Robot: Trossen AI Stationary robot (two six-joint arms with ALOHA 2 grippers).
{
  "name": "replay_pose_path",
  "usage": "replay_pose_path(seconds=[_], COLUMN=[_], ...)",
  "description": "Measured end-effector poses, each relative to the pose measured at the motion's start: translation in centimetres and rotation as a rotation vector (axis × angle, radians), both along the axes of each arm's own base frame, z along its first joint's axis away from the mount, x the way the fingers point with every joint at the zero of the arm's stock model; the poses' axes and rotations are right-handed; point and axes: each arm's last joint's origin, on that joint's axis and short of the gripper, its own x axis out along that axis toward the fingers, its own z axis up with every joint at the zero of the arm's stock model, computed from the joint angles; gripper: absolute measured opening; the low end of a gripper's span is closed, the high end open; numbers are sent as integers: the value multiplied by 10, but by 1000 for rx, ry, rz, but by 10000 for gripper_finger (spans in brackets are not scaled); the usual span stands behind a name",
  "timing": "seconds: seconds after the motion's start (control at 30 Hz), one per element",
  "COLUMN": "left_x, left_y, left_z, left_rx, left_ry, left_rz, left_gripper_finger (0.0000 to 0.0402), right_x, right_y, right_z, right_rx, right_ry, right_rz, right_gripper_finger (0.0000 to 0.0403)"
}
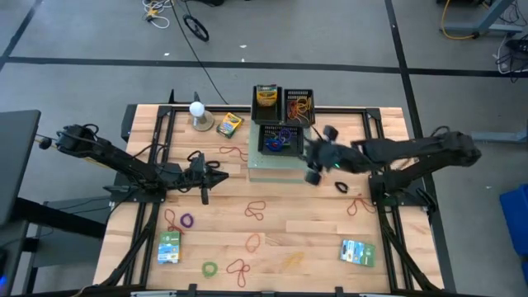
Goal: Pick & Place Office Desk Supplies
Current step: Put the yellow crayon box into the top left black bin on the shelf
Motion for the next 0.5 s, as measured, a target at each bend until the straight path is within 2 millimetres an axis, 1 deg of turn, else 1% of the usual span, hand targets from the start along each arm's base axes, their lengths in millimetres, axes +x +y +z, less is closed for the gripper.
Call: replay_pose_path(seconds=[0.1,0.17,0.27,0.3,0.37,0.5], left_x=[0,0,0,0,0,0], left_y=[0,0,1,1,2,2], left_z=[0,0,1,1,2,5], left_rx=[0,5,67,92,134,104], left_ry=[0,1,6,8,16,-23], left_rz=[0,1,22,28,37,48], left_gripper_finger=[30,30,30,30,30,30], right_x=[-21,-33,-45,-47,-51,-59], right_y=[21,34,53,59,72,92], right_z=[-17,-35,-65,-74,-92,-120], right_rx=[32,62,114,124,142,173], right_ry=[-40,-64,-116,-130,-163,-191], right_rz=[71,118,181,206,266,352], right_gripper_finger=[87,57,16,9,8,16])
